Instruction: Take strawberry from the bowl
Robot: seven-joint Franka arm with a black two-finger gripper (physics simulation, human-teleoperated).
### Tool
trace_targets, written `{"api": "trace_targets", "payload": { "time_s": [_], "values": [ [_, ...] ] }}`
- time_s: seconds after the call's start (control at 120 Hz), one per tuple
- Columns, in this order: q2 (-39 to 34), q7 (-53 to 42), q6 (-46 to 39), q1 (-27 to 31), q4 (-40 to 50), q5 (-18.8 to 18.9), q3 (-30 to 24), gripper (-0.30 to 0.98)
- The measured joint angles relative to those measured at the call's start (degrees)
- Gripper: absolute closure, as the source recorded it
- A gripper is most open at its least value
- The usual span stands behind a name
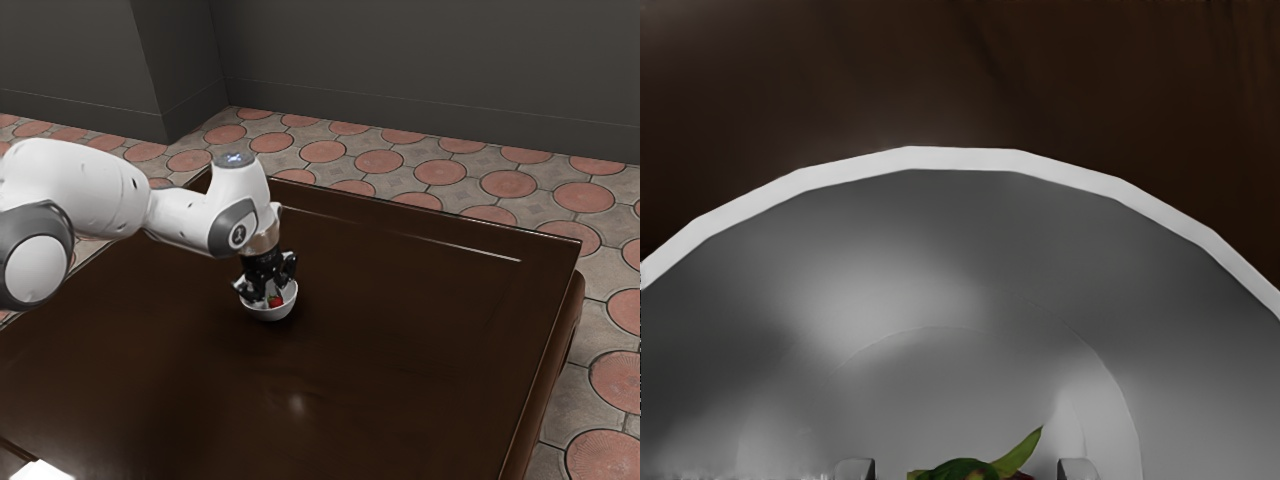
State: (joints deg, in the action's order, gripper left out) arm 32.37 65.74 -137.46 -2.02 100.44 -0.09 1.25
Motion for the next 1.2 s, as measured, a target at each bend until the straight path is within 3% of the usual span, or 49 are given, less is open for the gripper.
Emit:
{"api": "trace_targets", "payload": {
  "time_s": [0.225, 0.45, 0.583, 0.833, 0.967, 1.017, 1.1, 1.2],
  "values": [
    [-1.8, 3.4, 0.4, 0.0, 1.6, 0.6, 0.0, 0.72],
    [-8.6, 6.0, 3.5, -2.9, 1.5, 0.8, -0.4, 0.78],
    [-2.6, 7.3, 4.0, -6.0, -4.9, 0.8, -7.3, 0.79],
    [-1.5, 7.7, -0.5, -6.6, -6.2, 3.7, -8.5, 0.33],
    [-2.0, 7.7, -1.2, -6.6, -5.8, 4.0, -8.1, 0.18],
    [-6.6, 7.7, 2.0, -6.7, -4.5, 4.4, -5.5, 0.14],
    [-22.3, 6.7, 14.6, -4.6, -2.6, 8.1, 1.1, 0.1],
    [-31.2, -5.3, 25.2, 3.0, -5.3, 10.8, 11.7, 0.06]
  ]
}}
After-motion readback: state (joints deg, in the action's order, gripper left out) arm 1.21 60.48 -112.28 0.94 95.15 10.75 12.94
